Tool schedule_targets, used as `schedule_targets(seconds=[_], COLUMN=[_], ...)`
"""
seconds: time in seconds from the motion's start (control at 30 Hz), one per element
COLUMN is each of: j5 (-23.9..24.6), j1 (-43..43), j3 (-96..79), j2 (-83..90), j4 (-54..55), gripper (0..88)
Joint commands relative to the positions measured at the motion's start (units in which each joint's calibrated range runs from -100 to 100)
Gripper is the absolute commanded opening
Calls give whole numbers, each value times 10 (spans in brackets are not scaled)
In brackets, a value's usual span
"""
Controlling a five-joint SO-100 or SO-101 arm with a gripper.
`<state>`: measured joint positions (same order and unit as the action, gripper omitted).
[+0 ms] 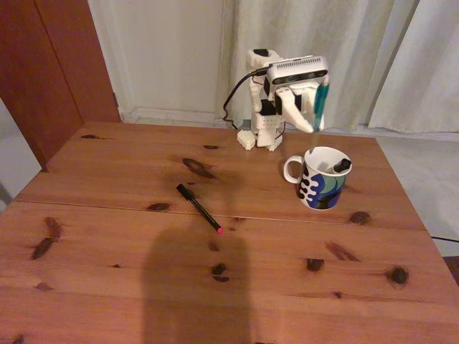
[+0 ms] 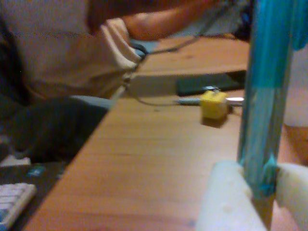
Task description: Clean up the desk and place the pens and markers into the cup
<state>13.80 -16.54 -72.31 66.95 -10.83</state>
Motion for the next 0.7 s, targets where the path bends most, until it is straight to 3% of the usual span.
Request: schedule_targets(seconds=[0.0, 0.23, 0.67], j5=[0, -2, -2], j1=[-40, -87, -90], j3=[-19, -84, -177], j2=[68, 126, 126], j4=[17, 17, 18], gripper=[8, 8, 8])
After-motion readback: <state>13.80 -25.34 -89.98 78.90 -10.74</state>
